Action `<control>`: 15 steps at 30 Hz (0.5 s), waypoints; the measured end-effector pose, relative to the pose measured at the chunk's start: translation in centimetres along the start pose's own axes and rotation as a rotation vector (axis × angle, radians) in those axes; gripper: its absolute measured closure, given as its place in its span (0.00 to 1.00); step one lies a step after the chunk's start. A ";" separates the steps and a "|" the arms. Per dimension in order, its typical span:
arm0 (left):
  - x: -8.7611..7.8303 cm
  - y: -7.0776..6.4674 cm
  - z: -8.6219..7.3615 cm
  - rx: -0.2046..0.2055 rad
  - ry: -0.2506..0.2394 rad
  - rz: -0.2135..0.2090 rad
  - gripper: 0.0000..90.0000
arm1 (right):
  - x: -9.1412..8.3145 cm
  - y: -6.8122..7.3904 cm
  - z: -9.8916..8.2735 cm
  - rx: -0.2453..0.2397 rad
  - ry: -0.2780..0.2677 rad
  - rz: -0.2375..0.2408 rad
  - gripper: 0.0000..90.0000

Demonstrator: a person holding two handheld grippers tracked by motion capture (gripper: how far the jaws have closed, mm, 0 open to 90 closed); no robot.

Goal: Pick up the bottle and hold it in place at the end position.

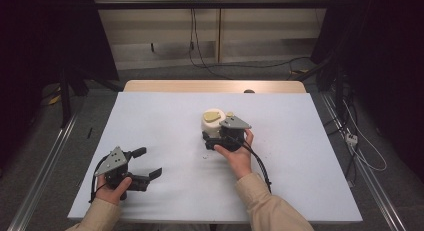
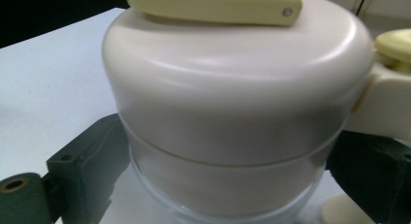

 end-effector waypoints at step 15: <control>0.3 -0.3 0.0 -0.005 -0.001 -0.013 0.05 | -3.0 -0.2 -0.1 -0.027 0.017 0.040 0.10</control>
Point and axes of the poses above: each handheld gripper's, and its own axes: x roughly forward along the jaws, z roughly out of its top, y roughly to its left, the point moved 3 cm from there along x, roughly forward along the jaws, and after that the axes turned 1 degree about z, right-handed, at the moved point
